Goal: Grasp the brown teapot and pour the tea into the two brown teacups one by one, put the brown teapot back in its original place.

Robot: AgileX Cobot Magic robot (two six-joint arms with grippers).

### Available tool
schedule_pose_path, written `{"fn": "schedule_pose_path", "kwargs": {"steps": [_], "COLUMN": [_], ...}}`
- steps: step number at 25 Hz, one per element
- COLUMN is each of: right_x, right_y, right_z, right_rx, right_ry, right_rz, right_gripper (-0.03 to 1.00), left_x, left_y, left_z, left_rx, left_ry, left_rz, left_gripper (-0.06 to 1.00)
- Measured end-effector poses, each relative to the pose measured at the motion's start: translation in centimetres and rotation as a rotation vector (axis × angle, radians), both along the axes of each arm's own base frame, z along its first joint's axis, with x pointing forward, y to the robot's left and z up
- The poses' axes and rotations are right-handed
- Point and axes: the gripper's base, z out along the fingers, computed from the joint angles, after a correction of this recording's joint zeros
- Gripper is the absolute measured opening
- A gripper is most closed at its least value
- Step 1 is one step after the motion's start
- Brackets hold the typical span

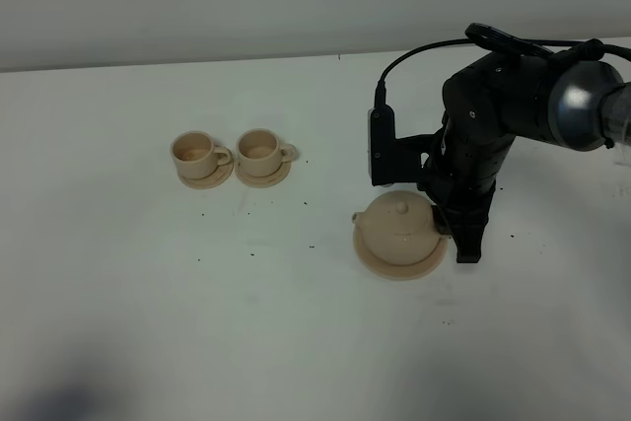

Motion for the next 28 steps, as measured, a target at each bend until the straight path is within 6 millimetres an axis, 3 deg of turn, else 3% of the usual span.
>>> {"fn": "schedule_pose_path", "kwargs": {"steps": [10, 28], "right_x": [0.15, -0.12], "right_y": [0.01, 0.51], "right_z": [-0.77, -0.81], "right_rx": [-0.015, -0.077], "right_ry": [0.004, -0.035], "right_rz": [0.019, 0.138], "right_gripper": [0.28, 0.27], "left_x": [0.00, 0.00], "left_y": [0.00, 0.00], "left_z": [0.00, 0.00], "left_rx": [0.000, 0.001], "left_ry": [0.000, 0.000], "left_rz": [0.000, -0.001], "left_gripper": [0.40, 0.40]}}
